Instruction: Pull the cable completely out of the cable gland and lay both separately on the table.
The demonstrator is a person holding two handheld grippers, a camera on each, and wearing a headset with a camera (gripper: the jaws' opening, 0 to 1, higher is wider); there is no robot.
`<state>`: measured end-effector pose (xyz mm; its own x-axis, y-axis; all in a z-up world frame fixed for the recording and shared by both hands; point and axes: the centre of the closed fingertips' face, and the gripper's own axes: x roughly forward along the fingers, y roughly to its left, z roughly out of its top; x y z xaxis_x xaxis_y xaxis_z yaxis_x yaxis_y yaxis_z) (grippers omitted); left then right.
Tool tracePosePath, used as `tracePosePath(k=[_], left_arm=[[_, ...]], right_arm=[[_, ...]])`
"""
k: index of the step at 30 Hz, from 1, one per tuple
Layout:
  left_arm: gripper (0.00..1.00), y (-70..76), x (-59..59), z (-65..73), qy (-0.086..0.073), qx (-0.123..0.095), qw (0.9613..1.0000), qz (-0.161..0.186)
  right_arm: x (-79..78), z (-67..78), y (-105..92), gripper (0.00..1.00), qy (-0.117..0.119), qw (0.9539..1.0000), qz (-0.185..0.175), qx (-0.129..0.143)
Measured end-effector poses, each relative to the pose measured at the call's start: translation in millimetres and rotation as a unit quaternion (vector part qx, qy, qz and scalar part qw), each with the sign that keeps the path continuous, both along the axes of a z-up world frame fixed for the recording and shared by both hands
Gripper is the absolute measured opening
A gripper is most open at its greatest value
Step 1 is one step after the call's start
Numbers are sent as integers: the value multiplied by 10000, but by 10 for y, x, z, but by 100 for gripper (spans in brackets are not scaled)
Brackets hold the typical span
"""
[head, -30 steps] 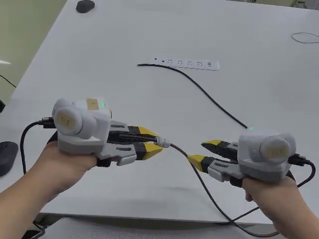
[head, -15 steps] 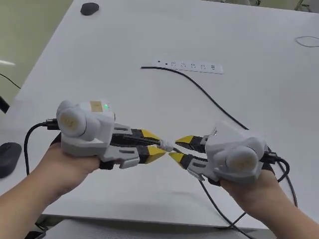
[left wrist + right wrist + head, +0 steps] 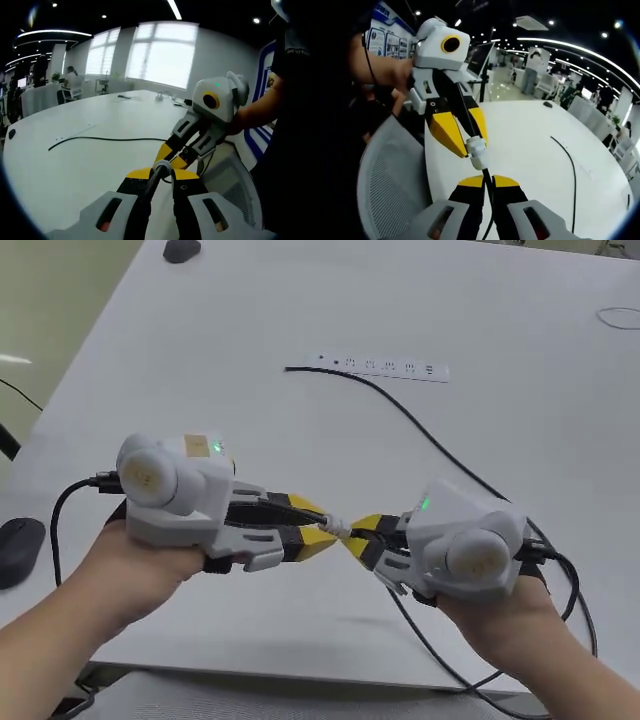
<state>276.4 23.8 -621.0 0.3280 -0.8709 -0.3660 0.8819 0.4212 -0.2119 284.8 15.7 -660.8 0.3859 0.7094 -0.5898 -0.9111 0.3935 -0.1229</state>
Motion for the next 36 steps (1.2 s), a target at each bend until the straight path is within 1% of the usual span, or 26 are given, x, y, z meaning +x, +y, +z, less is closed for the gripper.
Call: tracePosePath(k=[6, 10, 11, 13, 15, 16, 17, 19, 22, 26, 28, 33, 36], left_arm=[[14, 16, 9, 34, -6, -81, 10000, 37], [15, 39, 33, 64, -12, -145, 9998, 99], [15, 44, 37, 70, -10, -158, 9998, 110], [15, 60, 48, 89, -10, -199, 9997, 141], [15, 69, 51, 96, -1, -228, 9996, 168], [15, 70, 52, 96, -3, -231, 9996, 173], [15, 73, 51, 97, 11, -249, 9995, 186], [15, 72, 46, 101, 15, -274, 9994, 203], [15, 68, 37, 95, 31, -288, 9994, 211], [15, 65, 32, 88, 40, -289, 9993, 214], [15, 64, 32, 86, 41, -291, 9993, 215], [15, 61, 29, 89, 37, -295, 9993, 213], [15, 63, 25, 87, 46, -302, 9993, 221]], right_arm=[[28, -54, -67, 0, 116, 9998, -160, 30], [48, -139, -149, 0, 286, 9991, -311, -25], [51, -178, -190, 0, 374, 9985, -392, -53], [50, -242, -273, 0, 580, 9966, -586, 0], [50, -295, -350, 0, 725, 9946, -747, 24], [51, -306, -363, 0, 742, 9943, -763, 23], [37, -340, -402, 0, 867, 9926, -854, 44], [30, -386, -469, 0, 1033, 9892, -1033, 106], [11, -441, -547, 0, 1150, 9865, -1159, 122], [-25, -510, -626, 0, 1246, 9842, -1257, 98], [-46, -544, -662, 0, 1261, 9837, -1278, 64], [-71, -578, -706, 0, 1268, 9835, -1290, 2], [-80, -590, -714, 0, 1228, 9847, -1236, -19]])
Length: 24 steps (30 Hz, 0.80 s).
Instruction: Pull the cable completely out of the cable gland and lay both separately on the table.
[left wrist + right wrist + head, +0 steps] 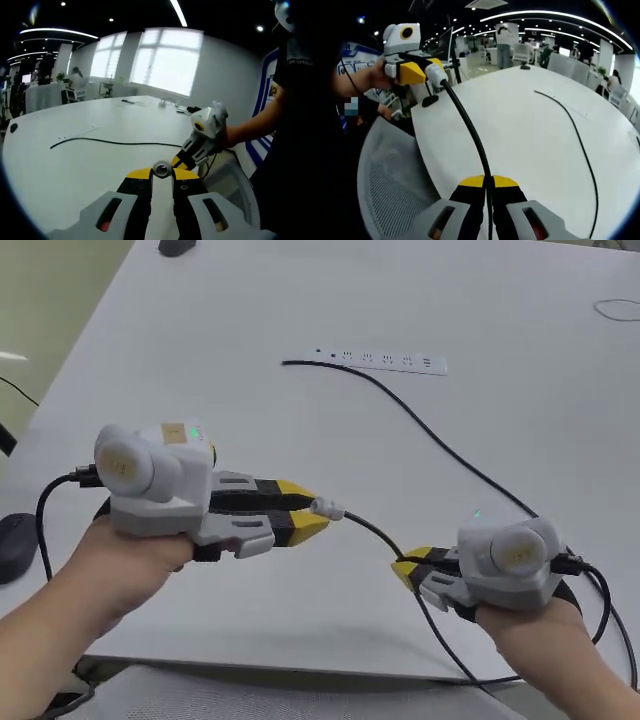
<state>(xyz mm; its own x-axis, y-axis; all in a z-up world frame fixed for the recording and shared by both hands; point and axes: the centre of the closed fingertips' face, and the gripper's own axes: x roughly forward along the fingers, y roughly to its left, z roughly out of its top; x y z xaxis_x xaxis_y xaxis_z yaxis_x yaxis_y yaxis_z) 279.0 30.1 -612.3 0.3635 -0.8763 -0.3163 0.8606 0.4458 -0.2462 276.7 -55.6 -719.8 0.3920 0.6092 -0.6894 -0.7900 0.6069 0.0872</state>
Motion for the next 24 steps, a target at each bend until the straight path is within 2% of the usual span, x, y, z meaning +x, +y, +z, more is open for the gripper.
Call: tracePosePath(k=[3, 13, 14, 24], left_arm=[[15, 3, 0, -3, -11, 7, 10000, 5], [15, 34, -13, -35, -3, 20, 10000, 27], [15, 38, -15, -48, 33, 3, 10000, 35], [15, 99, -45, -141, -16, 9, 10000, 0]], right_arm=[[-4, -5, -3, 0, -68, 9999, 68, -94], [-5, -13, -1, 0, -63, 9998, 87, -167], [-3, -3, 8, 0, -71, 9998, 91, -173], [89, 97, 95, 0, -201, 9993, 119, -293]])
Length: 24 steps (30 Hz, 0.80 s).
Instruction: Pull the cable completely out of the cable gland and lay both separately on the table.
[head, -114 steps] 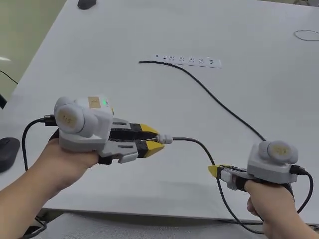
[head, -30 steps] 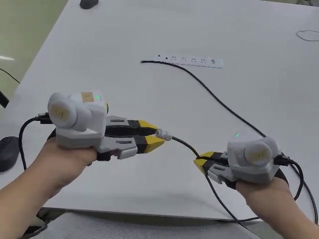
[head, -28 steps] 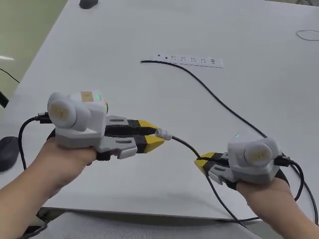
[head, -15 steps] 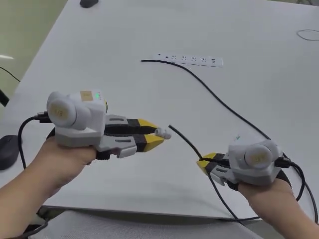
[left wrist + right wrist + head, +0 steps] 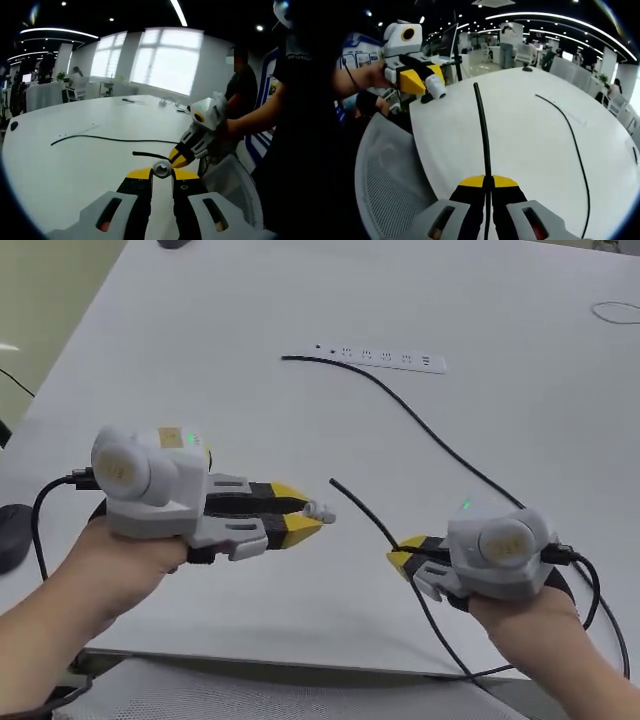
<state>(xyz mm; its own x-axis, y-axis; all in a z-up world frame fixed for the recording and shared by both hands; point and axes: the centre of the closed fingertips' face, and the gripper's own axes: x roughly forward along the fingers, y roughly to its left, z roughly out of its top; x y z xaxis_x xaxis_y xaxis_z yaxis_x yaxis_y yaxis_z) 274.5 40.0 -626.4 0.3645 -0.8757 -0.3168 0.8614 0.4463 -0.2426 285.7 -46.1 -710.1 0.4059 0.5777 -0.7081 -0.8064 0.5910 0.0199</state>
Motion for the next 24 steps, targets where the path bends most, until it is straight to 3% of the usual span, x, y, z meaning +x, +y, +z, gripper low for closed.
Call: tracePosePath(k=[18, 21, 24], left_arm=[[15, 241, -17, -203, 13, -75, 9999, -108], [15, 284, -5, -243, 20, -88, 9999, -127], [15, 325, 4, -301, 32, -60, 9998, -161]], right_arm=[[306, 111, 328, 0, -104, 9997, -67, -218], [403, 146, 387, 0, -272, 9991, -144, -278], [491, 149, 482, 0, -296, 9991, -147, -274]])
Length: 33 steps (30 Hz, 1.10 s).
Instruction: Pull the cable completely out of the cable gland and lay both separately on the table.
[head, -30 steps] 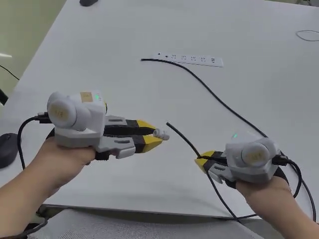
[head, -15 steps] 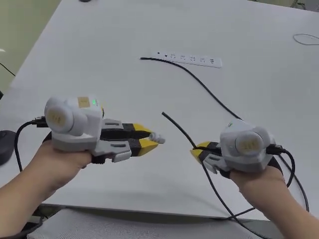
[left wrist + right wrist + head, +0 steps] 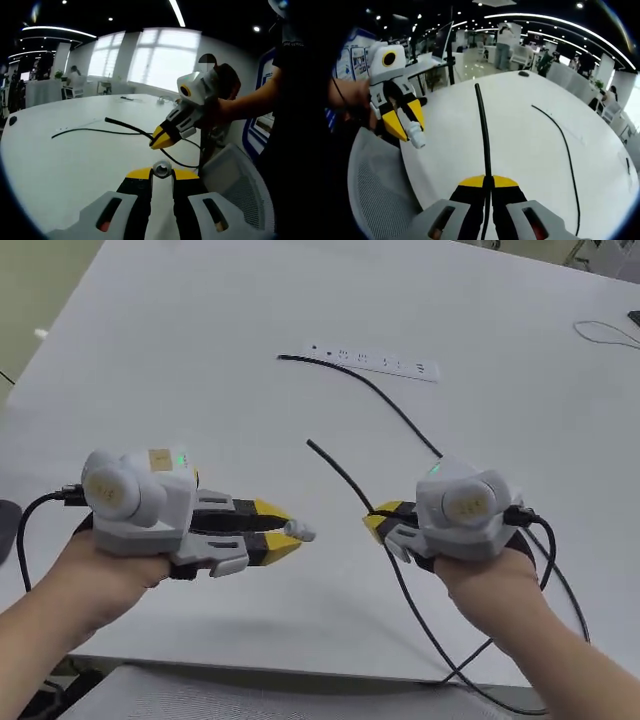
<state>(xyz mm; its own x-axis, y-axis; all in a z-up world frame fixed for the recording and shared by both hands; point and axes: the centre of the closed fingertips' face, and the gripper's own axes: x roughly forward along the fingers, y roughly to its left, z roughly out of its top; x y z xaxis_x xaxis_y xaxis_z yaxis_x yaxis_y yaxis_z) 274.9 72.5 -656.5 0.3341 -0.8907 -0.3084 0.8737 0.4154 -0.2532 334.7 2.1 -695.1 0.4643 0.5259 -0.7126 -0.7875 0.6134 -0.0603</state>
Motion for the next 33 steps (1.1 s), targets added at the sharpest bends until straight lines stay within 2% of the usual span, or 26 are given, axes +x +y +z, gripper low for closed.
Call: tracePosePath(k=[7, 17, 21, 24, 33], left_arm=[[15, 117, 40, -107, -33, -25, 10000, 60], [15, 230, 63, -341, 89, 8, 9998, 151], [15, 266, 53, -484, 189, 42, 9997, 140], [15, 297, 55, -569, 267, 56, 9995, 150], [15, 325, 77, -766, 348, 40, 9992, 185]], right_arm=[[145, -75, 202, 0, 48, 9999, 107, -31], [221, -320, 453, 0, 145, 9980, 543, -297], [254, -480, 540, 0, 211, 9960, 731, -458], [252, -533, 613, 0, 242, 9947, 875, -485], [206, -812, 806, 0, 315, 9852, 1463, -836]])
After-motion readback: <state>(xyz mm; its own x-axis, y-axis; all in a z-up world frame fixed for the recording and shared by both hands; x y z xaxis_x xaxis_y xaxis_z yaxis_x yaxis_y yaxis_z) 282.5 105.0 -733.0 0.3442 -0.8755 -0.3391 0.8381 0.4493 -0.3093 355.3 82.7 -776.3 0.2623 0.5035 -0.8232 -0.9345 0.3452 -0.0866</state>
